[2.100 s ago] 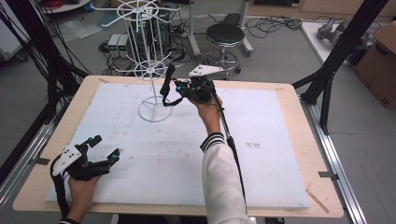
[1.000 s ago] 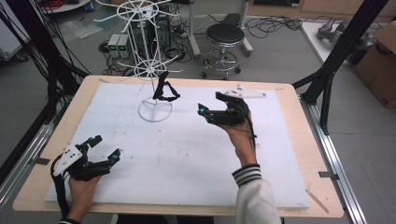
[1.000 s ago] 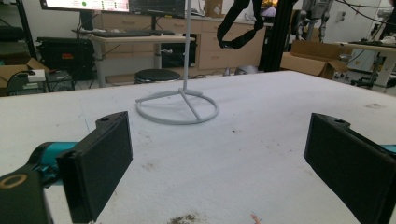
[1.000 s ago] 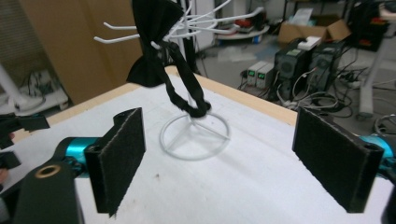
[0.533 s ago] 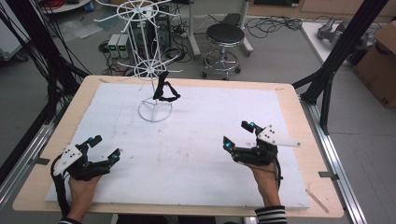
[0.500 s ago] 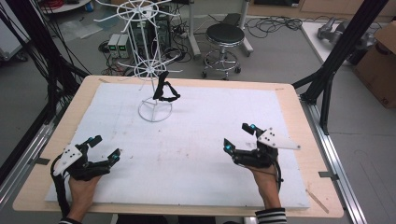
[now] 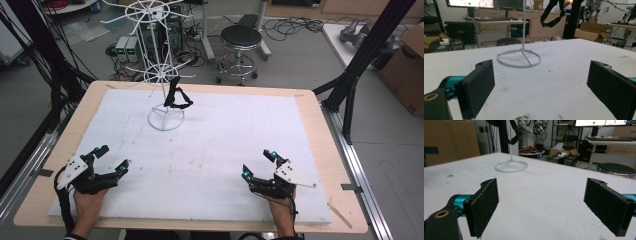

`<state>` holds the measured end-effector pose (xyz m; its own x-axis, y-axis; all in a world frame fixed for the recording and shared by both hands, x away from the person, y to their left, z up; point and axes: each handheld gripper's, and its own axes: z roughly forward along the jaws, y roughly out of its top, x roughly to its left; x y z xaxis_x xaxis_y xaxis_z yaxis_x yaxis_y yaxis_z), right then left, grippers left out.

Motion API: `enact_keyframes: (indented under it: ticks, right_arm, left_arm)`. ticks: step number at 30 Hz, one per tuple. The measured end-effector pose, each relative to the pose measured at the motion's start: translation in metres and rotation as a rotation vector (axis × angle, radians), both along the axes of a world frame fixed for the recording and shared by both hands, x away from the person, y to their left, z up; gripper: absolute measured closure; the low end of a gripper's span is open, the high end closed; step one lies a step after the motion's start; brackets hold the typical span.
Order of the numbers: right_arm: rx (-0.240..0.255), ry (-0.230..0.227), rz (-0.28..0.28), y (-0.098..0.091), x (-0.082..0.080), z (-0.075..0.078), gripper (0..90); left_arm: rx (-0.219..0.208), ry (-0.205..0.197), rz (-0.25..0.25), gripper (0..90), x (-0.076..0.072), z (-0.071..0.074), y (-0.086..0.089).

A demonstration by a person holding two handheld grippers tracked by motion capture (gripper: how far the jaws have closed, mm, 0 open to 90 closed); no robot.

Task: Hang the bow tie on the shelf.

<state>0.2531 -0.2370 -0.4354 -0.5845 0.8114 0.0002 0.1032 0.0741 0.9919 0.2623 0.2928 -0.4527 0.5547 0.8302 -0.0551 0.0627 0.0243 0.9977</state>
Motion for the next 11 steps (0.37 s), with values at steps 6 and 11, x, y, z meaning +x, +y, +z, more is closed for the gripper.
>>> enact_keyframes:
  ticks: [6, 11]
  right_arm:
    - [-0.036, 0.001, -0.030, 0.004, -0.001, -0.015, 11.6]
    - [-0.022, -0.029, -0.052, 0.003, -0.004, -0.016, 11.6]
  left_arm:
    - [0.000, -0.007, 0.003, 8.0, 0.000, 0.000, -0.001]
    - [0.003, -0.015, 0.001, 8.1, -0.001, 0.000, -0.001]
